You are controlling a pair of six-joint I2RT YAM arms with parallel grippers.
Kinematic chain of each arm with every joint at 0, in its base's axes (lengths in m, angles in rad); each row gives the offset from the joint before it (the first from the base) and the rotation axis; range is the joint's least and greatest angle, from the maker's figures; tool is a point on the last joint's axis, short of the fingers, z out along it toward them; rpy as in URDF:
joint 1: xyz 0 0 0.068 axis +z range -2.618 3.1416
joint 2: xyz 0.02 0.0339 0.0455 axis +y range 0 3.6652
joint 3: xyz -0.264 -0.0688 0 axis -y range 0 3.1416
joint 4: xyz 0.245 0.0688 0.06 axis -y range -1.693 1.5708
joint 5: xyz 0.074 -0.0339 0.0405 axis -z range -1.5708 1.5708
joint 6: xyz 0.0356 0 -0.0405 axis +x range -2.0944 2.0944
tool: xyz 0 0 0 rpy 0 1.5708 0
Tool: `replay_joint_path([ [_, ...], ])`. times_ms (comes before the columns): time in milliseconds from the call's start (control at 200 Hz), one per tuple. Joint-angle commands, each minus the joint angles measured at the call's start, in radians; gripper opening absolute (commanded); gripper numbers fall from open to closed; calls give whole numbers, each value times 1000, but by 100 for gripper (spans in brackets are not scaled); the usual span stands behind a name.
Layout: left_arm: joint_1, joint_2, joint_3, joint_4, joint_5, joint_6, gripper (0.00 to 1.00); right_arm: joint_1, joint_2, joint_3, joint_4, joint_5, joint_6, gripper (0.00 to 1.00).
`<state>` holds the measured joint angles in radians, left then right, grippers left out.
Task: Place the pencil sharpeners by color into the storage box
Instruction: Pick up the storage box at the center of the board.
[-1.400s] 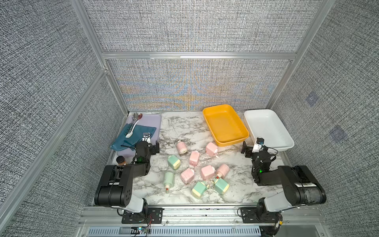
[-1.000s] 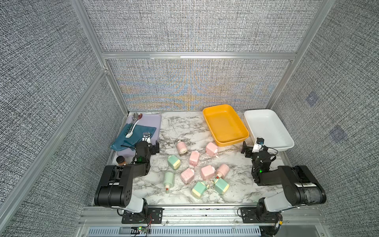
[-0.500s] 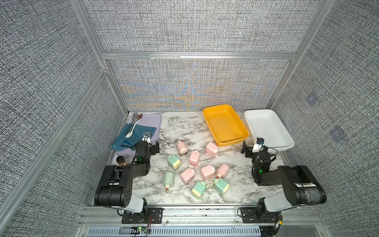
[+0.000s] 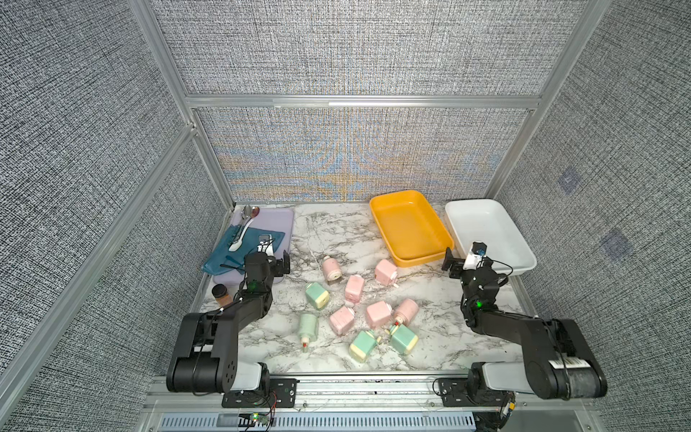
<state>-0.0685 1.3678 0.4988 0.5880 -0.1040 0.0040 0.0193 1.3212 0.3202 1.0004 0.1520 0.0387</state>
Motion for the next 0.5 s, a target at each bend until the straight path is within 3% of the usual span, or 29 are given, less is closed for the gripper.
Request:
replay_joint_path([
  [0,-11,-81,24,-128,-55,-18,99,2,-71,24,-175,2,96,99],
  [240,-58,-238,95,-262,-77,-278,99,6,-181,69,-292,17,488,99],
  [360,-113,-242,204,-453,-71,-362,99,7,-155,124,-418,33,746,99],
  [430,-151,-233,262,-558,-84,-410,99,25,-124,178,-479,6,817,99],
  [495,-170,-221,299,-611,-44,-435,99,75,-91,259,-599,67,865,99],
])
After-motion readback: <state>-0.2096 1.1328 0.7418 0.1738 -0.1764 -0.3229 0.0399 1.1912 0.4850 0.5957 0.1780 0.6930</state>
